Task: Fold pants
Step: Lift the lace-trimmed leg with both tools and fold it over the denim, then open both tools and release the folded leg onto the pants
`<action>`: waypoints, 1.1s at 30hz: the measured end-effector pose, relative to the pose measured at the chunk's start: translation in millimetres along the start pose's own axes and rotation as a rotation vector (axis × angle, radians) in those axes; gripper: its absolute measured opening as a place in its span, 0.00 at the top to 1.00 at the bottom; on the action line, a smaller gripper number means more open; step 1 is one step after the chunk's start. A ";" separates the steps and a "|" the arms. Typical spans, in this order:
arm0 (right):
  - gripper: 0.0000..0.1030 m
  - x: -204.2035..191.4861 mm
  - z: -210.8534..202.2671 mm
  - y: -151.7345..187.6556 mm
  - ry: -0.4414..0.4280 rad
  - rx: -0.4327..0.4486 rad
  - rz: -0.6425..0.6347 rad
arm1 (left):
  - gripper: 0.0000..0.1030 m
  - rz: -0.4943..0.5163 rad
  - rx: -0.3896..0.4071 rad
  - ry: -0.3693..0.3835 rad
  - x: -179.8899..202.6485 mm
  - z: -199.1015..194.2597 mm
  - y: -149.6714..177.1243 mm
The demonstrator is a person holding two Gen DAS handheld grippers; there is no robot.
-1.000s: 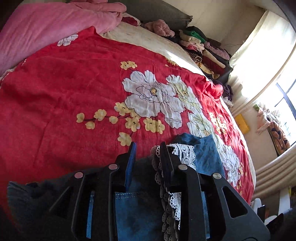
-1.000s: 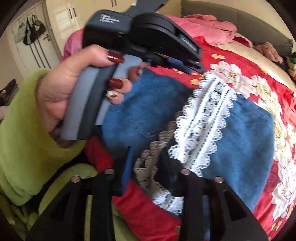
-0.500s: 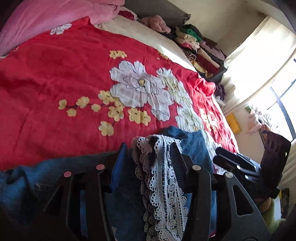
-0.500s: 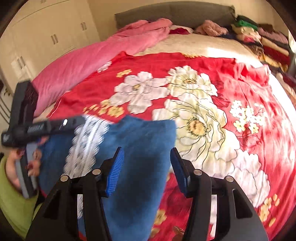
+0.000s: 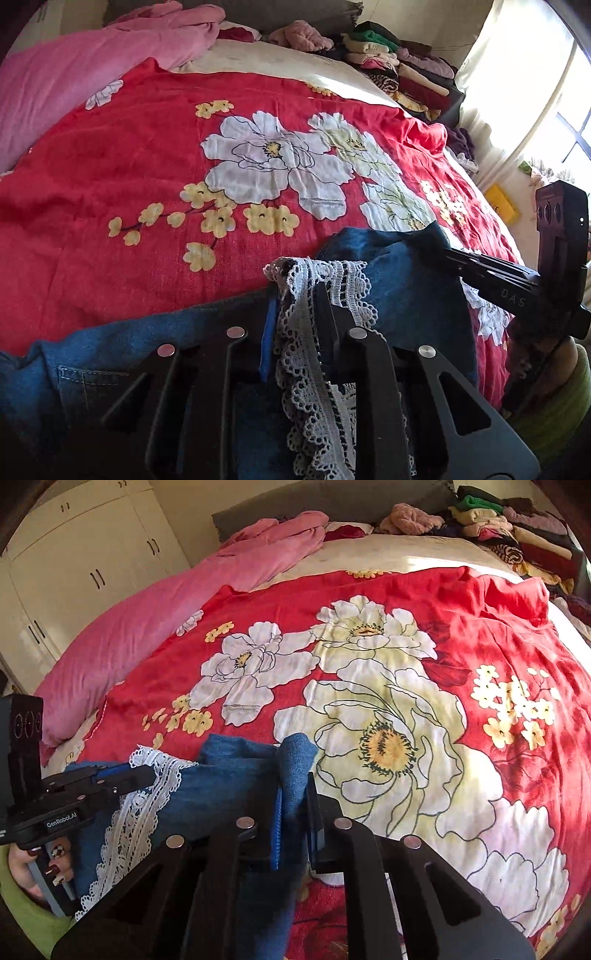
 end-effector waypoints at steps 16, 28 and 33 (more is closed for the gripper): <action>0.54 -14.3 -50.3 26.4 0.135 0.072 -0.130 | 0.72 0.071 0.059 -0.052 11.1 -24.7 6.0; 0.52 -61.3 -88.4 70.9 0.107 0.067 -0.301 | 0.60 0.125 0.083 -0.123 24.1 -86.6 52.2; 0.52 -86.6 -84.4 91.0 0.067 0.030 -0.353 | 0.64 0.143 0.037 -0.125 29.8 -92.0 77.6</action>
Point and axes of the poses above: each gripper's, at about its wrist camera, not at the fingertips, and z roughly the way its jaws point, x to its right, y to its underside, the point moved 3 cm from there along z, roughly the way its jaws point, and after that the axes turned 2 degrees about y, right-handed, at the moved point
